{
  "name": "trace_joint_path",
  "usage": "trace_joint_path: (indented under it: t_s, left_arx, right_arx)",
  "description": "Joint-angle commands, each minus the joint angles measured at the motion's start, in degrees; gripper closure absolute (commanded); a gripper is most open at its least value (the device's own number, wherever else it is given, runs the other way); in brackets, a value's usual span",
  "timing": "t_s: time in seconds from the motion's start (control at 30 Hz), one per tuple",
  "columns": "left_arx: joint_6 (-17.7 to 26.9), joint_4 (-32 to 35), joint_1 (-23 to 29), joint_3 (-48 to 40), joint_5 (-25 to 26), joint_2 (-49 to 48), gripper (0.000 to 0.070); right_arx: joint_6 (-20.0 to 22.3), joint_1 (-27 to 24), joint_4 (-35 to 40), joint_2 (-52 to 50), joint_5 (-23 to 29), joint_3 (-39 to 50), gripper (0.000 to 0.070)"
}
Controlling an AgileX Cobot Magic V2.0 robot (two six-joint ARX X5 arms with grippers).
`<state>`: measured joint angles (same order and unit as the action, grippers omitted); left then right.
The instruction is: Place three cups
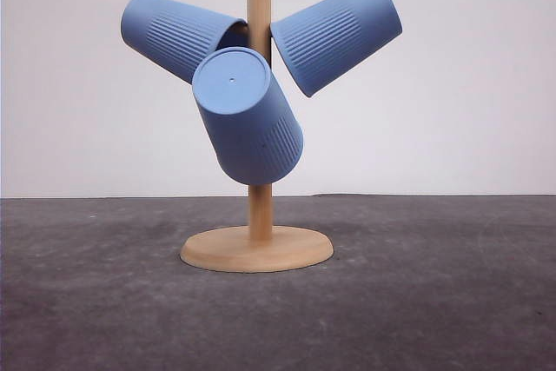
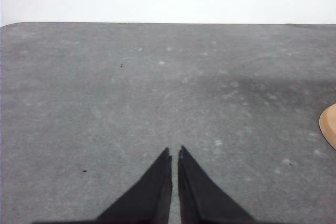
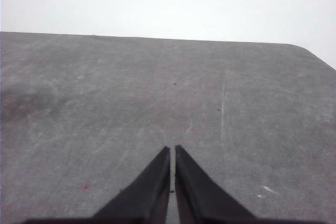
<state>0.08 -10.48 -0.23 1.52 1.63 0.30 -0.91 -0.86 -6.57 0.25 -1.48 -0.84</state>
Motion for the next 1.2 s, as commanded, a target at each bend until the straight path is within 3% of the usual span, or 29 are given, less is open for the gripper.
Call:
trace_joint_path:
  t_s: [0.0, 1.17]
  left_arx:
    - [0.5, -0.3, 0.1, -0.7, 0.4, -0.1, 0.07]
    - [0.5, -0.3, 0.1, -0.7, 0.4, -0.1, 0.07]
  right_arx:
    - [-0.6, -0.1, 0.7, 0.0, 0.0, 0.1, 0.0685]
    - [-0.6, -0.1, 0.7, 0.0, 0.0, 0.1, 0.0685]
